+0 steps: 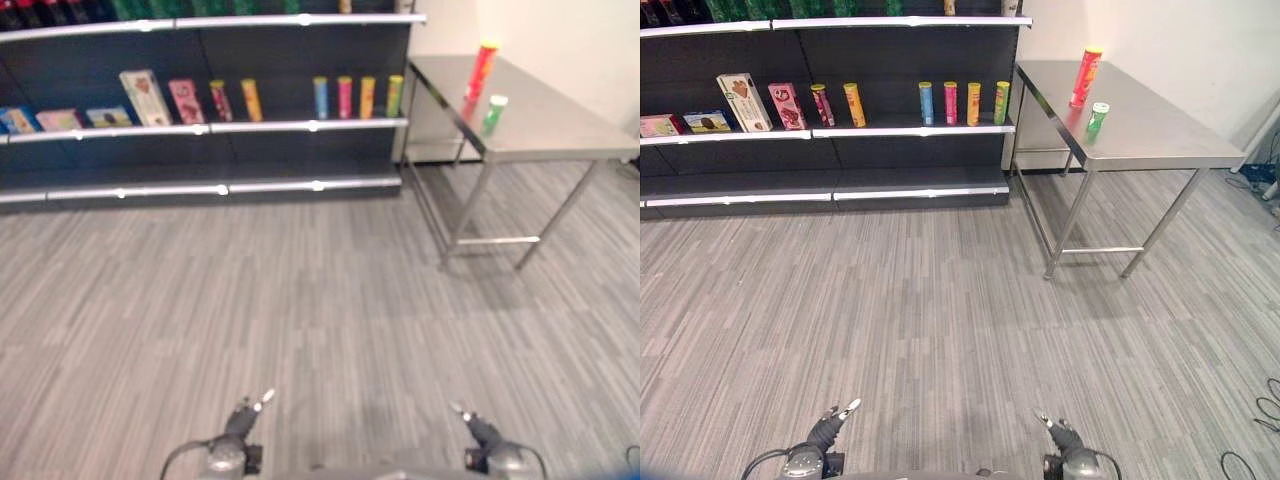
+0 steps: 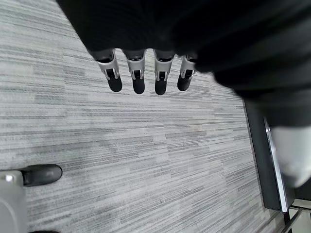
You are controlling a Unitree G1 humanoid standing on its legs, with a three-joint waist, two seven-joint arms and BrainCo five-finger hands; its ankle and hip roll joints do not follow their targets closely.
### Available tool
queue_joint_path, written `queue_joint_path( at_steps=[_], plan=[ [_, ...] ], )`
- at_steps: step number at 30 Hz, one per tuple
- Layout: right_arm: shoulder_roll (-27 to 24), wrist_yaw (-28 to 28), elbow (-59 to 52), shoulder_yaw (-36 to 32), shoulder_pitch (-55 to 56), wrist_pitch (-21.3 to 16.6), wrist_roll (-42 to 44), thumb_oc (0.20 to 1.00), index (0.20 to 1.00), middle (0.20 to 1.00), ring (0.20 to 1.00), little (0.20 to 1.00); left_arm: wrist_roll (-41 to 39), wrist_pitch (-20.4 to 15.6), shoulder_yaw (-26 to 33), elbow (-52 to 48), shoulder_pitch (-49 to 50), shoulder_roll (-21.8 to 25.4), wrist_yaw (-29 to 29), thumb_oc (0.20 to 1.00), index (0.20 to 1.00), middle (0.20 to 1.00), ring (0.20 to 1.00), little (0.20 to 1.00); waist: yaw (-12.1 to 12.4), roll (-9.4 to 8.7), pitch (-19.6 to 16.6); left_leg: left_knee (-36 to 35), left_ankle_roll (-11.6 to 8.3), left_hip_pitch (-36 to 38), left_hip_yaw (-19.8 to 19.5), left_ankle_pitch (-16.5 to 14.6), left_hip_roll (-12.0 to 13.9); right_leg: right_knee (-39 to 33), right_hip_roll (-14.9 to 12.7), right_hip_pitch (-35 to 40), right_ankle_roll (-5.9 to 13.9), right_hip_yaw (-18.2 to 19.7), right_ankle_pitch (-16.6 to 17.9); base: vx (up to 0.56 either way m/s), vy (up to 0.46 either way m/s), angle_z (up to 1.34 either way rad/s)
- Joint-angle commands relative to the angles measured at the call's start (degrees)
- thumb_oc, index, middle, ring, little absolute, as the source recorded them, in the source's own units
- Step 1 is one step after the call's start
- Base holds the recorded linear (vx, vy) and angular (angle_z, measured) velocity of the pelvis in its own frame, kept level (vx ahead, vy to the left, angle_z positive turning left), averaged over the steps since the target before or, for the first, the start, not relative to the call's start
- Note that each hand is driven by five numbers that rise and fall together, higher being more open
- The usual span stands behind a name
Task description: Put the goods on the table back onto the shelves and tidy them up.
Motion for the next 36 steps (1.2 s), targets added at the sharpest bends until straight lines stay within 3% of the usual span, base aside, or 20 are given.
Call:
queue_joint_path(
  at_steps=[1, 21, 30, 34, 35, 36],
  plan=[
    [-0.7, -0.6, -1.5, 0.5, -2.2, -1.5, 2.0, 1.0, 1.0, 1.0, 1.0, 1.0, -1.6, -2.2, -0.1, -2.3, -3.2, 1.8, -0.5, 1.0, 1.0, 1.0, 1.0, 1.0, -0.6, -2.28, 2.6, -4.9, -5.99, 5.5, -3.6, -2.9, 4.7, -12.8, -5.3, 12.5, 9.2, 1.1, 0.8, 0.0, 0.0, 0.0],
    [-0.4, 0.1, -2.1, 1.1, -2.0, -1.5, 2.2, 1.0, 1.0, 1.0, 1.0, 1.0, 0.3, -2.2, -1.1, -1.0, -3.1, 1.3, -0.8, 1.0, 1.0, 1.0, 1.0, 1.0, -0.8, -2.34, 2.4, -5.1, -5.94, 5.7, -2.7, -3.0, 4.6, -12.9, -5.8, 12.5, 9.54, 0.8, 1.2, 0.0, 0.001, -0.01],
    [-0.6, -0.6, -5.8, 1.7, -2.9, -1.8, 2.1, 1.0, 1.0, 1.0, 1.0, 1.0, -2.2, -3.3, -0.3, -9.4, -3.3, 2.6, 0.7, 1.0, 1.0, 1.0, 1.0, 1.0, -0.1, -2.45, 2.7, -4.5, -4.93, 3.8, -2.5, -3.4, 3.4, -12.6, -7.0, 10.1, 10.54, 1.7, 2.4, 0.0, 0.048, -0.05],
    [-0.7, -0.1, -5.0, 1.1, -2.9, -1.1, 1.8, 1.0, 1.0, 1.0, 1.0, 1.0, -2.2, -2.9, -0.6, -9.7, -3.1, 2.8, 0.0, 1.0, 1.0, 1.0, 1.0, 1.0, 0.2, -2.8, 3.9, -1.1, -2.38, 1.1, -3.5, -5.6, 0.7, -5.4, -10.3, 5.6, 11.96, 3.6, 2.2, 0.03, 0.232, -0.24],
    [-0.8, -0.1, -5.6, 0.6, -2.3, -1.1, 1.9, 1.0, 1.0, 1.0, 1.0, 1.0, -1.9, -2.8, -0.9, -11.1, -2.5, 3.0, -0.4, 1.0, 1.0, 1.0, 1.0, 1.0, 0.2, -2.55, 4.6, -0.1, -1.15, 1.2, -3.9, -6.6, -0.6, 0.3, -11.9, 2.9, 12.43, 4.5, 2.1, 0.06, 0.333, -0.15],
    [-0.9, 0.1, -5.6, 0.1, -1.7, -0.9, 1.9, 1.0, 1.0, 1.0, 1.0, 1.0, -2.1, -2.5, -0.4, -11.7, -2.1, 3.0, -0.7, 1.0, 1.0, 1.0, 1.0, 1.0, 0.0, -2.47, 5.7, 0.7, 0.49, 2.0, -4.8, -7.6, -2.3, 7.8, -13.8, -0.6, 12.35, 6.3, 6.5, 0.06, 0.349, -0.05]
  ],
)
